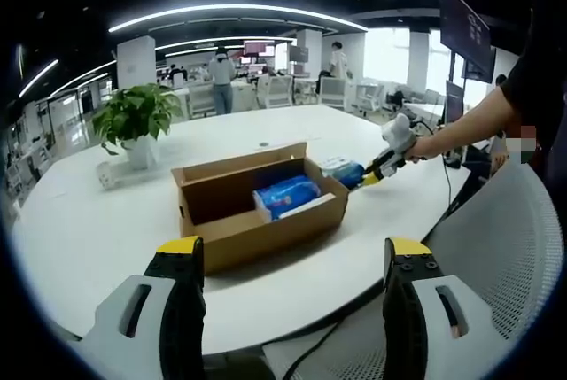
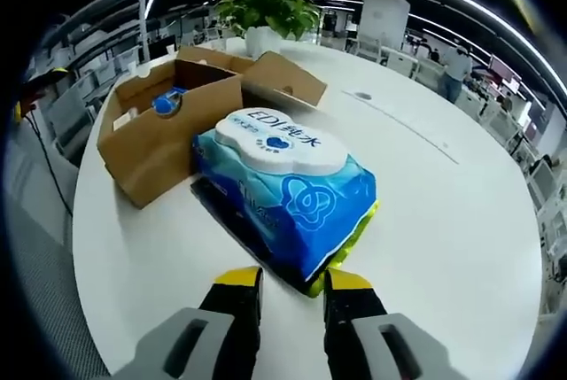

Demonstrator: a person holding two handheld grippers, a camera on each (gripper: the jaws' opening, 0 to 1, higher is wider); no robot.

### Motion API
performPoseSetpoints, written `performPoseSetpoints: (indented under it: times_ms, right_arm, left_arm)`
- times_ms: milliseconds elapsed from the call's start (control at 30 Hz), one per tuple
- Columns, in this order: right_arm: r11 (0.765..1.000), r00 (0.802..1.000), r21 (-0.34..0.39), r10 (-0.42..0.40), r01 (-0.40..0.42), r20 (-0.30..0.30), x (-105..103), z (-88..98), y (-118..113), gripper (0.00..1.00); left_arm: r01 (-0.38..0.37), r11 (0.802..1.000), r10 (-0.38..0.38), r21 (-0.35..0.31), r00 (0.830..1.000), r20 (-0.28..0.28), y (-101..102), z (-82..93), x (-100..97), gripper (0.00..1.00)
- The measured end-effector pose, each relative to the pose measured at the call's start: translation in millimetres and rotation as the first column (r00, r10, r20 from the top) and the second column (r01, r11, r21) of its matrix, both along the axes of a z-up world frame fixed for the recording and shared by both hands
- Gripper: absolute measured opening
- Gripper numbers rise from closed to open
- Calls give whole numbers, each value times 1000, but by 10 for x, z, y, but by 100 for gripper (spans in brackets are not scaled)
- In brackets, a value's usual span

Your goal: Operate the shoe box by opening the lid, removing the specified soft item, and placing it in the target area until the item is outside and the box remains undamaged.

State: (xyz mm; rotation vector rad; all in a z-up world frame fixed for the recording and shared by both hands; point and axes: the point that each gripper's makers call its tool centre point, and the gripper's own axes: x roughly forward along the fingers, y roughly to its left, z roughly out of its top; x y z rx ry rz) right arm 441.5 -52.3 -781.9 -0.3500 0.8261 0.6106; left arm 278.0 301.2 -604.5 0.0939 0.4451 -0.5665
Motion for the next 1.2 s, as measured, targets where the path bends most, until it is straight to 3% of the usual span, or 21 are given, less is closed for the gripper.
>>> performPoseSetpoints:
  times_ms: [200,533,1200]
  right_arm:
    - [999,998,19,-48,48,-29,32,-18,-69,28]
    - [998,997,25,-49,51,-64,-24,-103,-11,27]
    - [997,994,25,-76,78,-74,-102,-106,18,23]
  left_arm:
    - [4,1000,-4,3,1000,-4,0,-8,-4,80]
    - [2,1000,-2,5,1000,-6,4,-14,-4,80]
    - [3,1000,-3,-11,1000,5,-11,11,-3,80]
